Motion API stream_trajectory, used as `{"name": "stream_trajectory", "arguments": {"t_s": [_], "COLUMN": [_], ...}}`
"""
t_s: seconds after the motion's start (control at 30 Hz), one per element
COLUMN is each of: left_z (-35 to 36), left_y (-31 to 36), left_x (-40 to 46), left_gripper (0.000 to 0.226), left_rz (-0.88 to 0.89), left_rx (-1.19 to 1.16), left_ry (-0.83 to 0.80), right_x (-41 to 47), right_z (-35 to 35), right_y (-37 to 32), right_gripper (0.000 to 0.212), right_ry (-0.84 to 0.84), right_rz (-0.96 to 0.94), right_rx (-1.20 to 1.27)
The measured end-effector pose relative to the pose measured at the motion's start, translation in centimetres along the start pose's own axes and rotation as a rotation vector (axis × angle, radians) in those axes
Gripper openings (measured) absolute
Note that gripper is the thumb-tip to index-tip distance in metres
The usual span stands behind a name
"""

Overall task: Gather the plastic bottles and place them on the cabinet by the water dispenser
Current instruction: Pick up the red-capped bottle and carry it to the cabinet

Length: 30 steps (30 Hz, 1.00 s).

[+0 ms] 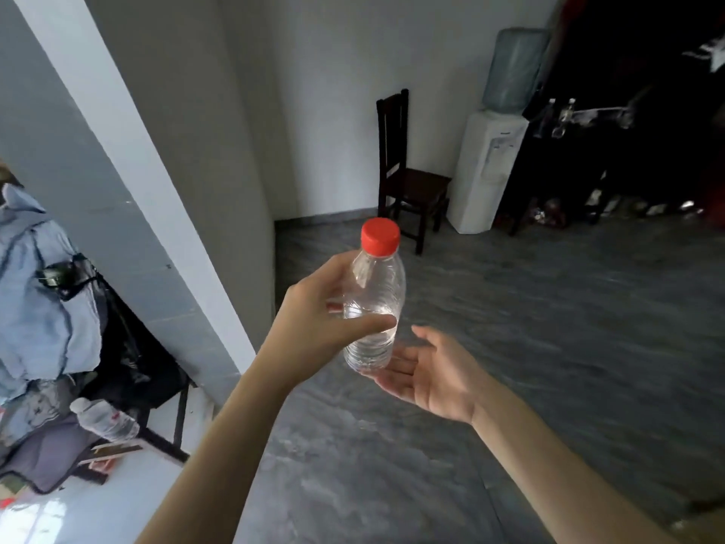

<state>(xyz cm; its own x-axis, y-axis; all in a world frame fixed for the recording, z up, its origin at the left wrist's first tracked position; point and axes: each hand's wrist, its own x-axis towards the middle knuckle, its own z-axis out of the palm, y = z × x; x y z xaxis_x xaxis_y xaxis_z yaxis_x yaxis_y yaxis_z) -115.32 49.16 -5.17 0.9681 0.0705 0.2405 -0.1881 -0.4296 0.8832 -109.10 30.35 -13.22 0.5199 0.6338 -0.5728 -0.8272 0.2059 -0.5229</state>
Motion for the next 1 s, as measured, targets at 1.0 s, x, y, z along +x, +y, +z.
{"name": "stream_trajectory", "arguments": {"t_s": [1.0], "left_z": [12.9], "left_y": [-7.8], "left_x": [45.1], "left_gripper": [0.062], "left_rz": [-0.024], "left_rx": [-0.011], "left_ry": [-0.178], "right_x": [18.7], "right_z": [-14.3], "right_y": [-36.3], "right_gripper": [0.068], "right_ry": [0.077], "right_rz": [-0.059], "right_rx": [0.203]}}
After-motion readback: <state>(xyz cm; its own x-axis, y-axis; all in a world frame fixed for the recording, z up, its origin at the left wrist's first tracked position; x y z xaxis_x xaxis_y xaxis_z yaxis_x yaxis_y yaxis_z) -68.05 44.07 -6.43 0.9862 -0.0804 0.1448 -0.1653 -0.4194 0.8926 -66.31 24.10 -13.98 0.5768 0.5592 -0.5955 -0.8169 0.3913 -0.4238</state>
